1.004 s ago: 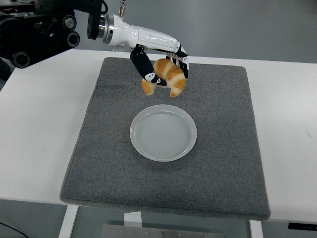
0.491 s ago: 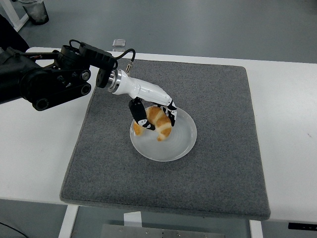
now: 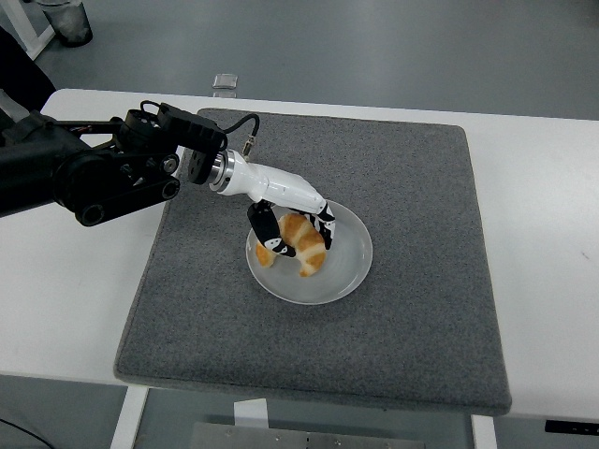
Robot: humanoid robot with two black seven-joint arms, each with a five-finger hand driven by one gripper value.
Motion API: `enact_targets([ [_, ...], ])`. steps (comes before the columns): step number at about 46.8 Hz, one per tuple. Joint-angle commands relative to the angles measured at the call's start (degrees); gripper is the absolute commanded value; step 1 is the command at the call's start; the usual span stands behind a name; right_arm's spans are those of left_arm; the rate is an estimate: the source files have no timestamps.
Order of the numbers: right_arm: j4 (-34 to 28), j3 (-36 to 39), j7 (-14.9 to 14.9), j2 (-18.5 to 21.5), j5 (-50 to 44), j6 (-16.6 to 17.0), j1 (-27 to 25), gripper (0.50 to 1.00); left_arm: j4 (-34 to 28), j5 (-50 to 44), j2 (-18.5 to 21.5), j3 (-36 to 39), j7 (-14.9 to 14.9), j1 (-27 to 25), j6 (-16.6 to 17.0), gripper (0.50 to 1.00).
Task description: Place the bread on the plate
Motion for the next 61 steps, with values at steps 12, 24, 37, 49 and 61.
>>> enact_targets([
  [12,0.1,0.0,0.0,0.0,0.1,0.0,0.0,0.952,0.9,-1.1,-1.0,-0.2,0.1,0.6,2.5,0.638],
  [24,0.0,0.1,0.0,0.0,0.1,0.0,0.0,0.952,1.2,-2.9,-1.0,-0.8,0.1,1.2,2.5,0.966],
  [37,0.0,0.1,0.1,0.0,0.1,0.0,0.0,0.952,1.2,-9.9,-0.9,-2.5,0.0,1.0,2.5,0.992],
  [49,0.0,0.0,0.0,0.0,0.0,0.0,0.0,0.952,5.7,-27.1,-0.1,-11.1,0.1,0.8,1.5,1.0],
  [61,0.1,-0.1,0.0,0.0,0.1,0.0,0.0,0.952,17.2,-63.6,0.0,-13.5,0.9,1.5,-1.6,1.0],
])
